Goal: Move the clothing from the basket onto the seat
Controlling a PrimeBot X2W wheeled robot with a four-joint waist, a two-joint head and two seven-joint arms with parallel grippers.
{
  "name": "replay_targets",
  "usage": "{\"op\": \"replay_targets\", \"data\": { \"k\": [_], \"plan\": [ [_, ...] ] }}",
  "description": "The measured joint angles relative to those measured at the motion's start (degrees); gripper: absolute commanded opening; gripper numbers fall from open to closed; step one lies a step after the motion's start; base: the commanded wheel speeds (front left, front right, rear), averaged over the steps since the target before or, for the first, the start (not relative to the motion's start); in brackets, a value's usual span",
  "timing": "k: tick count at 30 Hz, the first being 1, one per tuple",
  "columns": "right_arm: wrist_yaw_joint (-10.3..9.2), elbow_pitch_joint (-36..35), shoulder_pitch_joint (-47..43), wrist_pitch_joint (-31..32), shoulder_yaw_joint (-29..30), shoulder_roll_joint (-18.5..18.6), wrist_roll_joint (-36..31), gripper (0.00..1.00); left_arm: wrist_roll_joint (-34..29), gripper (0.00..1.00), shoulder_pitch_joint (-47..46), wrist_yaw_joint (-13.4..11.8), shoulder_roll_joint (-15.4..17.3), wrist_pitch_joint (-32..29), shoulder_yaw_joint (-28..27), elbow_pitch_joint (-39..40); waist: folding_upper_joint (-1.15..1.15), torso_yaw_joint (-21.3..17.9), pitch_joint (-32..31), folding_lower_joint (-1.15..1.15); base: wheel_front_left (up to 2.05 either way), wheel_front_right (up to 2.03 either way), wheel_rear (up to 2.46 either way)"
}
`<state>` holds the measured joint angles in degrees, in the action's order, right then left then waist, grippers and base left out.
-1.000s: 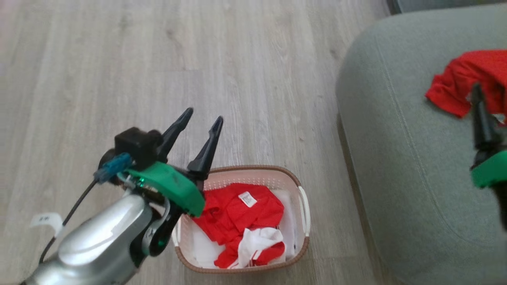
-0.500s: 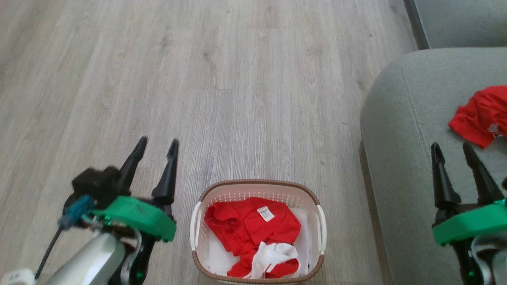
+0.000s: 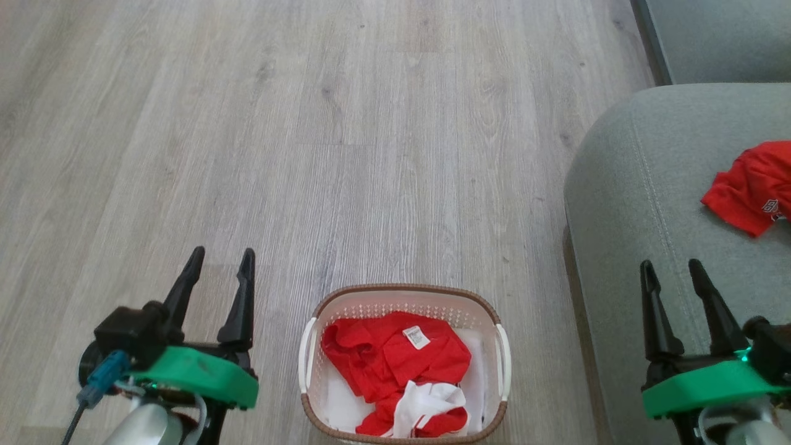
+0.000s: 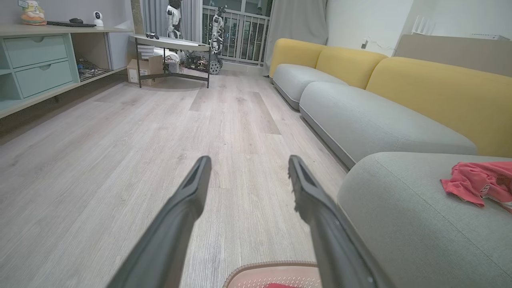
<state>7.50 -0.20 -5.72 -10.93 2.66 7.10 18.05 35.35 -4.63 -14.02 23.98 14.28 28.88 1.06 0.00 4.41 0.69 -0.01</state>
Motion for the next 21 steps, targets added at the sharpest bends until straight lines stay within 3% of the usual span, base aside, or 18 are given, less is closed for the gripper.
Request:
{"op": "replay_targets", "data": {
  "k": [12,21],
  "plan": [
    [0.00,2.1,0.2,-1.2,-1.1,-0.3,-0.9,1.00,-3.0,1.00,0.4,3.5,-2.7,0.0,-3.5,-1.8,0.00,-0.2,0.6,0.00,0.00,0.00,0.00],
    [0.00,2.3,0.3,-1.2,-1.4,-0.4,-0.9,1.00,-4.5,1.00,0.5,4.5,-3.9,0.0,-4.7,-2.9,0.00,-0.2,0.6,0.00,0.00,0.00,0.00]
  ]
}}
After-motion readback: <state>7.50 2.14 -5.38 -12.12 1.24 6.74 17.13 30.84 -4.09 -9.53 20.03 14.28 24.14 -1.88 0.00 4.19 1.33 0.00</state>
